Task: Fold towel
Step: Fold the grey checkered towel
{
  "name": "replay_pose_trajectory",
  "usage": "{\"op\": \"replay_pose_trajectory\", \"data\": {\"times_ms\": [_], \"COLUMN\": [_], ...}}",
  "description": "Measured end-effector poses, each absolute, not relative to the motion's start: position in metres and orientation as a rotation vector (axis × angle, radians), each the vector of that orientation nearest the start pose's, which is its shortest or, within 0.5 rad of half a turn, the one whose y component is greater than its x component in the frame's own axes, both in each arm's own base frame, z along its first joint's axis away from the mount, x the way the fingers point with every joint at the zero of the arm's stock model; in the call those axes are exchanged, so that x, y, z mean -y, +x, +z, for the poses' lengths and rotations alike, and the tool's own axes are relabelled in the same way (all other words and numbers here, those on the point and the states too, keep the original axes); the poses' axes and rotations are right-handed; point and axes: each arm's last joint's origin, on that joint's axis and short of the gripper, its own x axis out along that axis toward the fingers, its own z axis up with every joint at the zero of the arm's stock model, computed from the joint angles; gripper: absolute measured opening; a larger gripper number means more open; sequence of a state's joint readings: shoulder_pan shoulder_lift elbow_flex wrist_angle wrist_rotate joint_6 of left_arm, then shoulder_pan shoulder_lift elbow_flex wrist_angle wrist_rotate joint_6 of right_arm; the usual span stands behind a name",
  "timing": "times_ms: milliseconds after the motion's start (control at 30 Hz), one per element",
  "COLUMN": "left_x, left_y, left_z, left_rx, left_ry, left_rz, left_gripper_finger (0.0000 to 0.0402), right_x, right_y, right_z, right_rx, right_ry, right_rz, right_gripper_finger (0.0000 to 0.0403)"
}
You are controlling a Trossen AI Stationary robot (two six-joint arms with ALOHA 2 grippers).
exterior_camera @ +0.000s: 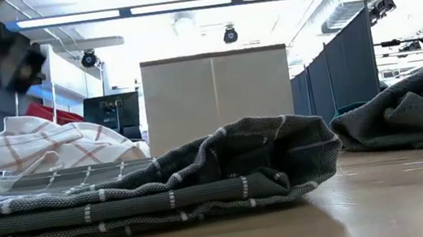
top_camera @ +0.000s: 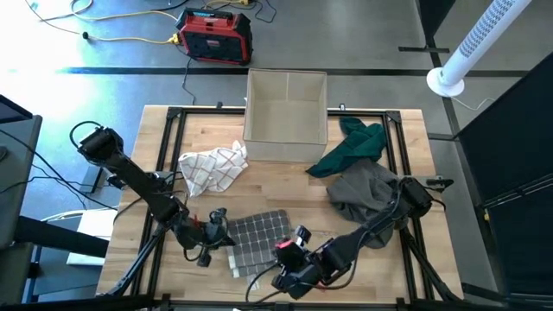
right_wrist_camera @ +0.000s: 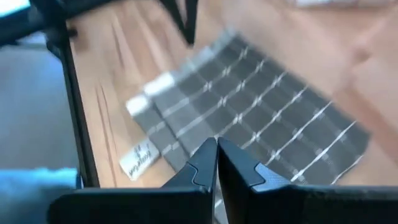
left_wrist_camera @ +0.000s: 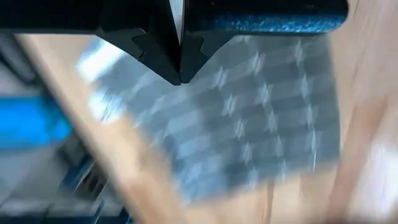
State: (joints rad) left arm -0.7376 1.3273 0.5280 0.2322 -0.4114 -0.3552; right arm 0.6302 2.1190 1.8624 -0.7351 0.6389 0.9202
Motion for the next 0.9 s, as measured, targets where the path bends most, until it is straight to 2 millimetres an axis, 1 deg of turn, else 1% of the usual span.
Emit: {"op": "replay_pose_trajectory", "data": {"times_ms": [33,100,167,267,400,500,600,667,900], "left_x": [0.16,0.158,0.153,0.147,0.148,0.153,0.158,0.163,0.185], "left_y": [0.195,0.2,0.204,0.212,0.224,0.227,0.223,0.215,0.176], "left_z": [0.179,0.18,0.175,0.167,0.152,0.134,0.114,0.105,0.108], "left_rx": [-0.499,-0.493,-0.515,-0.529,-0.523,-0.585,-0.675,-0.742,-0.897], "left_ry": [-0.04,-0.025,-0.021,-0.041,-0.064,-0.081,-0.08,-0.085,-0.085], "left_rz": [-0.226,-0.208,-0.173,-0.104,-0.079,-0.095,-0.082,-0.084,-0.181], "left_gripper_finger": [0.0,0.0,0.0,0.0,0.0,0.0,0.0,0.0,0.0], "right_x": [-0.259,-0.262,-0.266,-0.272,-0.279,-0.282,-0.285,-0.285,-0.285], "right_y": [0.38,0.375,0.37,0.361,0.351,0.348,0.345,0.345,0.345], "right_z": [0.254,0.26,0.264,0.264,0.263,0.264,0.264,0.264,0.263], "right_rx": [-0.688,-0.654,-0.618,-0.595,-0.571,-0.549,-0.547,-0.548,-0.552], "right_ry": [0.269,0.24,0.232,0.222,0.216,0.209,0.201,0.201,0.195], "right_rz": [-0.368,-0.404,-0.443,-0.475,-0.507,-0.516,-0.509,-0.508,-0.507], "right_gripper_finger": [0.0,0.0,0.0,0.0,0.0,0.0,0.0,0.0,0.0]}}
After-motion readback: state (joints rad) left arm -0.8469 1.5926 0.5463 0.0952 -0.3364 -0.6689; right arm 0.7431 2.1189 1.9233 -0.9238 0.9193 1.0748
